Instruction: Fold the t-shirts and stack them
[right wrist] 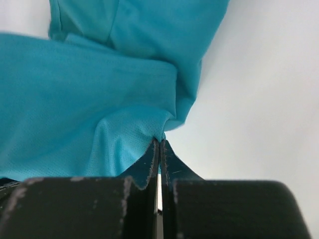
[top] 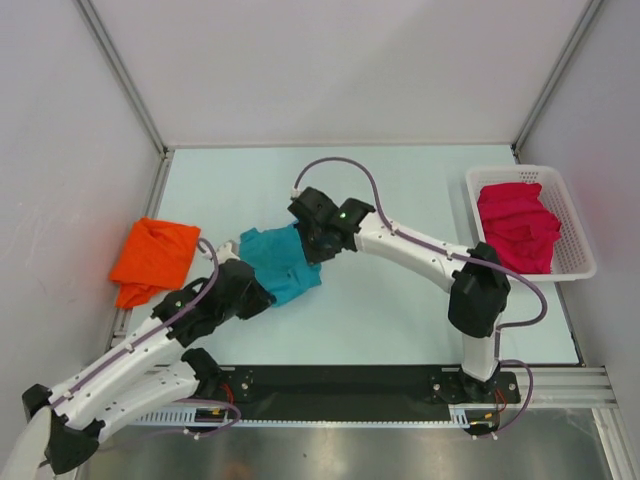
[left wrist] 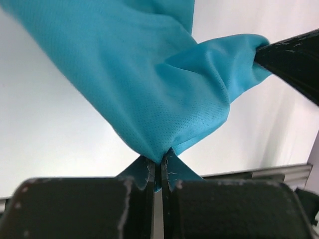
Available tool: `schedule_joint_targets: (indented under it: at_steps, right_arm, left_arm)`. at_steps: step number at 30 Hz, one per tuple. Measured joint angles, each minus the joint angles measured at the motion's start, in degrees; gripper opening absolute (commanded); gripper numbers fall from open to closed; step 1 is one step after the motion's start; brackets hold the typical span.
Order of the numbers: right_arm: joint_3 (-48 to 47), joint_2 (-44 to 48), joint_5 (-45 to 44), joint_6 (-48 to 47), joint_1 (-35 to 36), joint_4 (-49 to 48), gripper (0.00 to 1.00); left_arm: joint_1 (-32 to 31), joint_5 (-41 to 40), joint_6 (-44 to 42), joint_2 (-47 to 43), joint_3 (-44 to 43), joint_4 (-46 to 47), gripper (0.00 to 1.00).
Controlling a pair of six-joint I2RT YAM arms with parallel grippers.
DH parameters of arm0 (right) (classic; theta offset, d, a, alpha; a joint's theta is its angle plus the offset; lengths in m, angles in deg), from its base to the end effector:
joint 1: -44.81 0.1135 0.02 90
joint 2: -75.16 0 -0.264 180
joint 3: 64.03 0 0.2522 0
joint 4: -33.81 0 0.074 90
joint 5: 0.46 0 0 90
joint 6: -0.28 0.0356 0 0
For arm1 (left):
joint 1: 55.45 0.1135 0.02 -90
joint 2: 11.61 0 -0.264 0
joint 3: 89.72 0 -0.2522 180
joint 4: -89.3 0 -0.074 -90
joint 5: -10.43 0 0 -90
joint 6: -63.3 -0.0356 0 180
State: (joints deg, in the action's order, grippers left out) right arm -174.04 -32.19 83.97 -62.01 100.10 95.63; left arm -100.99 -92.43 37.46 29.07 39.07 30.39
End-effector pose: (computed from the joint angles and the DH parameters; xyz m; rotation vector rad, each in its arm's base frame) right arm 0.2345 0.3324 0.2832 -0.5969 2.5812 0.3876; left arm 0.1037 -0.0943 0.2504 -0.5059 2.4297 -0.6096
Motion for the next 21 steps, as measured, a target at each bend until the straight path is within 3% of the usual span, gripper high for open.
schedule_joint_targets:
  at_steps: [12, 21]
  right_arm:
    - [-19.5, -14.5, 6.6, -7.1, -9.9, 5.2, 0.00]
    - [-33.8, -25.6, 11.3, -8.9, -12.7, 7.8, 0.00]
  left_arm:
    - [22.2, 4.4, -12.3, 12.1, -2.1, 12.1, 0.04]
    - [32.3, 10.1, -17.7, 23.4, -2.9, 20.0, 0.03]
